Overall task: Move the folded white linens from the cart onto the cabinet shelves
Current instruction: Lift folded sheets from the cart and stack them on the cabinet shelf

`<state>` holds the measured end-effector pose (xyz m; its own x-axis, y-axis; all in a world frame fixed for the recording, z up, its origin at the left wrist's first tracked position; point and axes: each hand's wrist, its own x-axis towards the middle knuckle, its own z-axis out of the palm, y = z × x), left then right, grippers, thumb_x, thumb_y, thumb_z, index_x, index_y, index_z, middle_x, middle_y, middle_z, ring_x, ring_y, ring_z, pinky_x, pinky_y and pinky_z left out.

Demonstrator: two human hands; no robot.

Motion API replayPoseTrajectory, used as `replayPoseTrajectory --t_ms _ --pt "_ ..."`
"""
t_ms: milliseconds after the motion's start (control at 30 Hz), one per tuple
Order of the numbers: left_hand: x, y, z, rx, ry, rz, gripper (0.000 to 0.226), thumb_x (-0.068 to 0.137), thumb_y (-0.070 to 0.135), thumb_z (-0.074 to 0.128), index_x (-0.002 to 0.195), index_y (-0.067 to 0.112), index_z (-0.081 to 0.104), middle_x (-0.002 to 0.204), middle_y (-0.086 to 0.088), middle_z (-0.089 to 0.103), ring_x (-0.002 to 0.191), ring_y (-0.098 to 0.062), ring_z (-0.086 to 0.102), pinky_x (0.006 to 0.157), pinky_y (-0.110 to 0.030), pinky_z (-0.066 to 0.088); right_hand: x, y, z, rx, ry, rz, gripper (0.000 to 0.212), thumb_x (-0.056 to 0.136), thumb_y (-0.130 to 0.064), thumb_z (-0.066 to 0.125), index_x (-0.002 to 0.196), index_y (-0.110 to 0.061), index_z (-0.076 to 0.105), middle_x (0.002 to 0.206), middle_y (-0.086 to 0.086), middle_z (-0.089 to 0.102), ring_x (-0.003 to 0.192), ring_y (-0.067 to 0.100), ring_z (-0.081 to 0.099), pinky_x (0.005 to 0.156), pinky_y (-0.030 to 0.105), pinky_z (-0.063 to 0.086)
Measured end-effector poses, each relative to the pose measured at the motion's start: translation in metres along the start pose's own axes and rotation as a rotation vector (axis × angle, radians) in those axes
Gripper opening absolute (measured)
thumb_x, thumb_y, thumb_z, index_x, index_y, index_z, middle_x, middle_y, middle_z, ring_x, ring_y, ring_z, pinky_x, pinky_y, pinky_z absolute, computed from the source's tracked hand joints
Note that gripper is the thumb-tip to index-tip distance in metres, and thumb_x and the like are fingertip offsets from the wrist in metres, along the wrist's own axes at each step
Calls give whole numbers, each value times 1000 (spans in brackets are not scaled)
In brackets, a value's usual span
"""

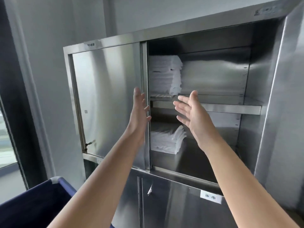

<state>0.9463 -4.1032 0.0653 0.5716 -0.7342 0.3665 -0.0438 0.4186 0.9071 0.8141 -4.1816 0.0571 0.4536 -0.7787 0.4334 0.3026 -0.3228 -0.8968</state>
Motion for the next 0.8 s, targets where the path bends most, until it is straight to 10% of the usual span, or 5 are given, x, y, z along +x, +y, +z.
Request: replayPoseTrajectory --t_ms 800 --pt "-5 -26 163 -197 -544 -110 69 99 67 21 150 26 42 153 1 44 132 -18 50 115 -47 36 -83 -50 -131 -245 593 -87 65 101 -57 21 146 -16 45 144 4 53 133 14 49 115 42 37"
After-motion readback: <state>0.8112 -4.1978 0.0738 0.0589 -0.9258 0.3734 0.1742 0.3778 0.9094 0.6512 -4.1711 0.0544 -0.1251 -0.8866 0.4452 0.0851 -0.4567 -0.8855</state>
